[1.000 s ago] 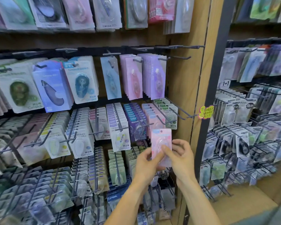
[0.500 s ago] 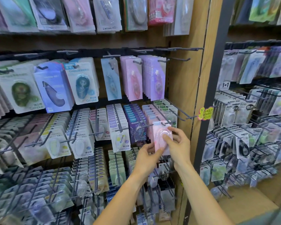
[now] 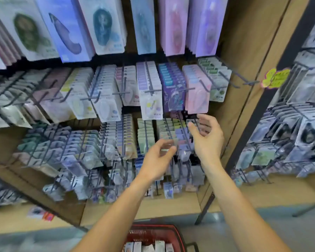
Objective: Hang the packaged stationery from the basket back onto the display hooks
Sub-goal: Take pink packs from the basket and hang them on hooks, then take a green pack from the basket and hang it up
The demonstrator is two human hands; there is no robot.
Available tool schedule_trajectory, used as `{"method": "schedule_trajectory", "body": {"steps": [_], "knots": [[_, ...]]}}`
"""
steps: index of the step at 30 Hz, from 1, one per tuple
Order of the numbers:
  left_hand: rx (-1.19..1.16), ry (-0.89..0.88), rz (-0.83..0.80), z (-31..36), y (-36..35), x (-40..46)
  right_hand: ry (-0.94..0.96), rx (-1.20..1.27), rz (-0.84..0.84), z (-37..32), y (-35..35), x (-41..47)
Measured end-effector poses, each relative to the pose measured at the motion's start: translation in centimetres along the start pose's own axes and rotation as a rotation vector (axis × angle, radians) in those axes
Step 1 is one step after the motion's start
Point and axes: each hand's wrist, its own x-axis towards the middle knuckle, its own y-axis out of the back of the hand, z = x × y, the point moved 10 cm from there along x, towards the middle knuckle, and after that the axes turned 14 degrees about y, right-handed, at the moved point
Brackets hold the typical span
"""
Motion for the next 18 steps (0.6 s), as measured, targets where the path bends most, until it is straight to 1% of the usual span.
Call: {"method": "schedule_trajectory", "body": {"steps": [2,5,7,10,12,14,16,18], "knots": [[0.052,0.043,-0.032,-3.9,0.5,-0.9,-0.044,0.059,-0.110,1.0,-1.0,-5.9],[0.159,0.175,-0.086,-13.0,0.9,-1.9,-0.207,0.097,-0.243,5.2,-3.4,-15.6],[0.204,0.287,-0.105,-20.1,1.3,-2.6,-0.325,0.057,-0.310,9.1,-4.9,-22.1],[0.288,0.463,-0.185,-30.7,1.2,-4.5,-0.540,-0.051,-0.422,15.7,-6.3,-32.2],[0.332,0.577,-0.233,-37.3,0.9,-5.8,-0.677,-0.098,-0.438,19.5,-6.4,-38.1],[0.364,0.667,-0.258,-43.2,0.3,-6.7,-0.835,-0.104,-0.417,23.0,-6.4,-43.6],[0.392,0.737,-0.256,-48.2,-0.5,-7.1,-0.911,-0.163,-0.433,26.0,-6.8,-47.9],[0.362,0.799,-0.241,-52.3,-1.7,-6.7,-0.975,-0.197,-0.423,29.2,-7.4,-51.2]]}}
